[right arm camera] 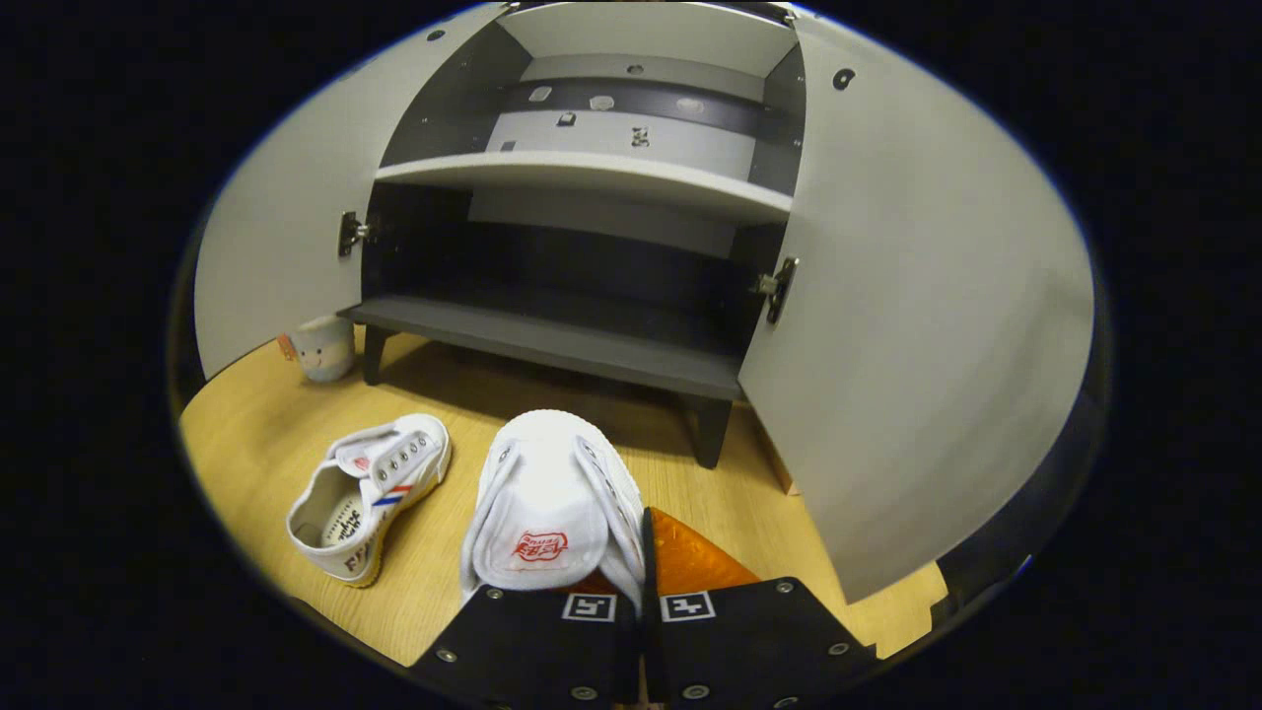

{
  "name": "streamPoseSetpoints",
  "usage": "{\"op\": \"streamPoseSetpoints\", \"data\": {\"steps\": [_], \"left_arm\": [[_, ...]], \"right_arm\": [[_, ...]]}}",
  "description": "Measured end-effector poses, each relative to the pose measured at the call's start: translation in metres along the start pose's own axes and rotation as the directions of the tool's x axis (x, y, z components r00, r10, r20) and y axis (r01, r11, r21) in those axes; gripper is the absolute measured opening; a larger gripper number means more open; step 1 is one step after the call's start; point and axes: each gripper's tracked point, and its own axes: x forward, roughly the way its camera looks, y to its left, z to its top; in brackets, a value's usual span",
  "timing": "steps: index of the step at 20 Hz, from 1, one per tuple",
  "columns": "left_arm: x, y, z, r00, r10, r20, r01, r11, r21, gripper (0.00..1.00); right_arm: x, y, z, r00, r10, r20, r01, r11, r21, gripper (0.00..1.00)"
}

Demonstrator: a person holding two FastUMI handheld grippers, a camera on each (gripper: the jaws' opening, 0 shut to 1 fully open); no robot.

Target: Grab one shoe with the right hand and put it into the shoe cabinet, grab the other shoe with the left hand and put it into the shoe cabinet; then close the right door with the right hand and the left door with the left hand.

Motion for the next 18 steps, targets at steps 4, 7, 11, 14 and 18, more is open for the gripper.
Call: {"op": "streamPoseSetpoints", "data": {"steps": [4,7,11,14,18], "left_arm": [[-0.005,-0.010,-0.008,0.999,-0.037,-0.002,0.037,0.999,0.007,0.96],[-0.009,-0.015,-0.015,0.998,-0.057,-0.015,0.057,0.998,0.010,0.96],[-0.011,-0.014,-0.014,0.998,-0.062,-0.009,0.062,0.998,0.009,0.96],[-0.015,-0.012,-0.014,0.998,-0.059,-0.005,0.059,0.998,0.004,0.96],[-0.022,-0.012,-0.025,0.997,-0.065,-0.038,0.063,0.997,-0.049,0.96]], "right_arm": [[-0.048,0.000,0.079,0.990,0.016,0.139,-0.030,0.995,0.096,0.02],[-0.074,-0.008,0.136,0.974,0.000,0.227,-0.027,0.993,0.113,0.02],[-0.097,-0.015,0.207,0.956,0.003,0.294,-0.030,0.996,0.088,0.02],[-0.079,-0.014,0.271,0.939,0.001,0.345,-0.026,0.997,0.070,0.01],[-0.009,-0.016,0.331,0.949,-0.017,0.316,-0.022,0.992,0.122,0.02]]}}
